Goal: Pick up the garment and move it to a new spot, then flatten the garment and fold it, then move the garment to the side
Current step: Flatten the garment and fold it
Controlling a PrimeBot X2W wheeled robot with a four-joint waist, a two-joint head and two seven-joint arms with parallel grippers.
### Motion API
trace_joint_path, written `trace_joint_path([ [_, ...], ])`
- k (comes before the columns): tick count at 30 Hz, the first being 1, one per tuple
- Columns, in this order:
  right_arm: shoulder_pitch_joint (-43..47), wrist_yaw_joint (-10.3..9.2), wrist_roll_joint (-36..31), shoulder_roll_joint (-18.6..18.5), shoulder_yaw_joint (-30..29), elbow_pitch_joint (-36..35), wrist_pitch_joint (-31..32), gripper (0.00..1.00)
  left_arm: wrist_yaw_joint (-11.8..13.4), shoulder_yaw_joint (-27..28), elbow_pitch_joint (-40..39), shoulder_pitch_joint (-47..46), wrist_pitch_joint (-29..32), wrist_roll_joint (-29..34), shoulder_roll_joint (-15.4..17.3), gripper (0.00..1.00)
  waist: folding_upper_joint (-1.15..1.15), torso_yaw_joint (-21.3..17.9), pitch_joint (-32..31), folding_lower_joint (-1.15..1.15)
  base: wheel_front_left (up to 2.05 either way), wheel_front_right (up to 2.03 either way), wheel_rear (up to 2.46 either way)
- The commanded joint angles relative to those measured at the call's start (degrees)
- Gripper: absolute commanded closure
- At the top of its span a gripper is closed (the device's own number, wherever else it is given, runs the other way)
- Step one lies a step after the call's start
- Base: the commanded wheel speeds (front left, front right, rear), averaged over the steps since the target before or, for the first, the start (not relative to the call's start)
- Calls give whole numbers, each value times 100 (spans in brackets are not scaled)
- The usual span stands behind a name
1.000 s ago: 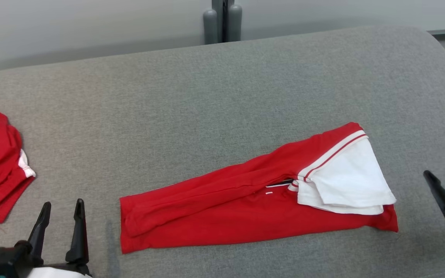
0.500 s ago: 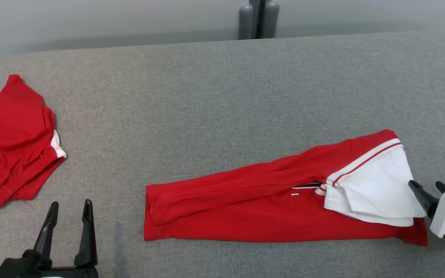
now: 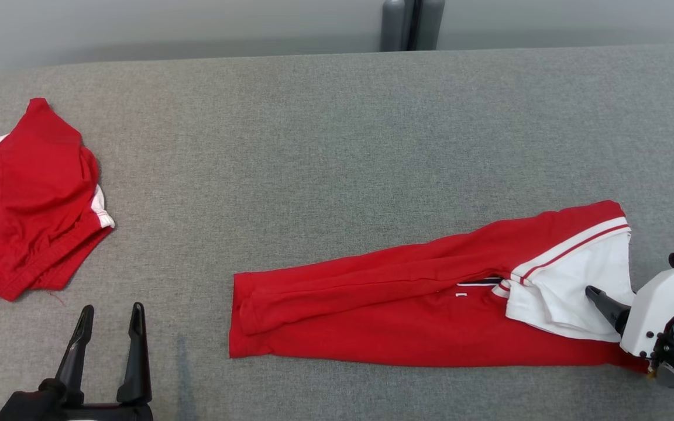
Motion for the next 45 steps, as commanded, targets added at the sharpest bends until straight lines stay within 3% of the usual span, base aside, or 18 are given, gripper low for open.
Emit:
trace_joint_path([
  [1,-8,11,48,94,141,127,93,0,-24,35,5,-118,-23,61,8,0,0,21,0,0,0,0,0],
  [2,-38,11,69,112,196,193,98,24,-52,37,16,-118,-23,71,-16,0,0,37,-2,0,0,0,0],
  [3,-74,11,103,139,265,256,97,64,-75,30,30,-120,-23,98,-36,0,0,56,-5,0,0,0,0],
  [4,-99,13,191,169,345,284,117,73,-78,27,35,-131,-23,108,-56,0,0,77,-4,0,0,0,0],
  [5,-117,20,289,191,384,314,97,100,-97,23,45,-145,-23,109,-69,0,0,97,-3,0,0,0,0],
  [10,-240,11,795,36,430,396,-170,100,-139,24,91,-153,-23,136,-120,0,0,182,-34,0,0,0,0],
  [14,-352,10,959,-366,225,491,-474,100,-164,55,104,-121,-23,138,-146,0,0,189,-69,0,0,0,0],
  [23,-305,4,844,-1426,-634,718,-727,100,-177,161,52,7,-23,137,-182,0,0,91,-197,0,0,0,0],
  [28,-145,4,842,-1656,-939,301,-632,100,-168,158,45,19,-23,94,-191,0,0,-48,-258,0,0,0,0],
  [33,64,6,894,-1608,-839,-462,-562,100,-170,106,47,13,-15,24,-190,0,0,-154,-291,0,0,0,0],
  [39,381,6,754,-1326,-146,-1879,-437,100,-170,79,24,28,-15,-23,-192,0,0,-321,-275,0,0,0,0],
  [45,240,6,453,-531,955,-2448,-312,100,-171,13,62,-114,-13,-22,-193,0,0,-392,-212,0,0,0,0],
])
